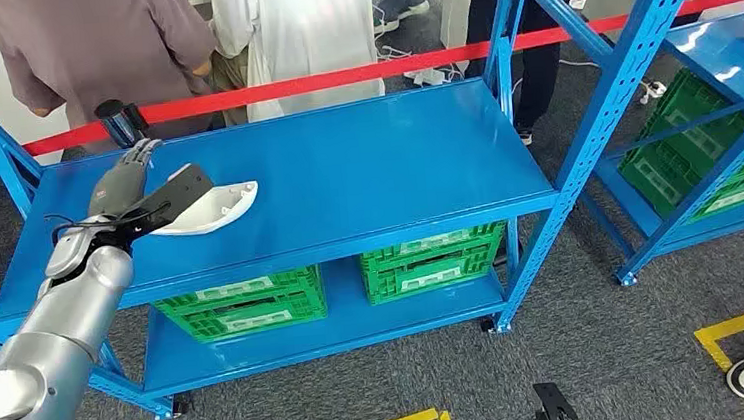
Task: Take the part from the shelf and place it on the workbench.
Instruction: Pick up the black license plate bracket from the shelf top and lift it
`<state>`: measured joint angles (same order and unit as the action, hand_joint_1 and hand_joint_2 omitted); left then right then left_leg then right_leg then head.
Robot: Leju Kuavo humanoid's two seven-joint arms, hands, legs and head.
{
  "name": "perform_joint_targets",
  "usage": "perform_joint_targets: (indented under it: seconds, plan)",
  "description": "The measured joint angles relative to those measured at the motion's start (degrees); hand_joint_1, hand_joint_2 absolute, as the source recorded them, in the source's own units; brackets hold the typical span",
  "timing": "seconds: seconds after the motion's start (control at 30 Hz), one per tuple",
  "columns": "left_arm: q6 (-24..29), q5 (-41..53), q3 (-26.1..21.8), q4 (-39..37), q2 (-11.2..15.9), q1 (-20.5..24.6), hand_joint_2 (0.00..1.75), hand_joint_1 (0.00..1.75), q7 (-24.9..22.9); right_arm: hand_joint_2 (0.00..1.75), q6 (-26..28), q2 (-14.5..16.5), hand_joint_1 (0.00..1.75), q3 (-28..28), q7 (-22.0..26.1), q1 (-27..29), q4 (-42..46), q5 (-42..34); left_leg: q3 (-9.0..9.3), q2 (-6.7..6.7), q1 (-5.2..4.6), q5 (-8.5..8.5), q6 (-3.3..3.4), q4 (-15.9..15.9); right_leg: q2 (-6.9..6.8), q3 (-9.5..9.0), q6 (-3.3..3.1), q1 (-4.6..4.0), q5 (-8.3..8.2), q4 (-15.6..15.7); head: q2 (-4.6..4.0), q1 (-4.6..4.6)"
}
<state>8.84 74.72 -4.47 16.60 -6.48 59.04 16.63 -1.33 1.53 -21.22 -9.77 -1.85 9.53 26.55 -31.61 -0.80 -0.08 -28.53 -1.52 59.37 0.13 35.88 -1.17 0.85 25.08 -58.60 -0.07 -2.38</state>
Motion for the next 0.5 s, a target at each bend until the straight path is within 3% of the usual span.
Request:
perform_joint_targets:
  seconds: [0.07,0.17,0.2,0.23,0.27,0.33,0.4,0.5]
  plan:
    - [-0.2,-0.3,0.1,0.0,0.0,0.1,0.00,0.00,0.3,0.00,0.0,0.0,0.00,0.0,0.0,-0.1,0.0,0.0,-1.62,0.15,0.06,-0.93,-0.20,3.0,-0.01,-0.43,-0.30,0.01,0.20,0.1,0.00,0.17]
    - [-1.8,-1.3,0.5,-0.1,0.2,-0.2,0.00,0.00,1.9,0.00,-0.1,0.0,0.00,0.0,0.0,-0.1,0.0,0.2,-8.20,0.36,0.19,-4.62,-0.72,13.2,0.10,-1.34,-0.81,-0.02,1.00,0.1,0.00,0.33]
    - [-2.4,-1.5,0.7,-0.2,0.4,-0.4,0.00,0.00,2.4,0.00,-0.1,0.0,0.00,0.0,0.0,-0.1,0.0,0.2,-9.84,0.38,0.21,-4.91,-0.78,14.8,0.18,-1.62,-0.83,-0.05,1.31,0.1,0.00,0.34]
    - [-2.9,-1.7,0.8,-0.2,0.5,-0.7,0.00,0.00,2.7,0.00,-0.2,0.0,0.00,0.0,0.0,0.0,0.0,0.3,-10.48,0.39,0.21,-4.04,-0.72,14.5,0.29,-1.97,-0.79,-0.09,1.62,0.1,0.00,0.34]
    - [-3.2,-1.7,1.0,-0.3,0.6,-0.8,0.00,0.00,3.1,0.00,-0.2,0.0,0.00,0.0,0.0,0.0,0.0,0.3,-9.98,0.39,0.19,-1.90,-0.51,12.0,0.36,-2.41,-0.74,-0.16,1.95,0.1,0.00,0.34]
    - [-3.6,-1.8,1.3,-0.3,0.8,-0.9,0.00,0.00,3.4,0.00,-0.2,0.0,0.00,0.0,0.0,0.0,0.0,0.5,-7.32,0.40,-0.06,3.11,0.33,4.2,0.45,-3.31,-0.53,-0.34,2.62,0.1,0.00,0.31]
    - [-4.0,-1.7,1.6,-0.3,0.8,-1.0,0.00,0.00,3.4,0.00,-0.3,0.1,0.00,0.0,0.0,-0.1,0.0,0.5,-5.39,0.43,-0.41,4.77,0.95,-0.8,0.47,-3.57,-0.05,-0.46,3.19,0.0,0.00,0.36]
    - [-4.4,-1.7,2.1,-0.5,0.8,-1.5,0.00,0.00,3.4,0.00,-0.3,0.1,0.00,0.0,-0.1,-0.1,0.0,0.6,-4.88,0.36,-0.35,5.24,0.64,-1.5,0.44,-3.49,0.16,-0.64,3.58,-0.2,0.00,0.41]
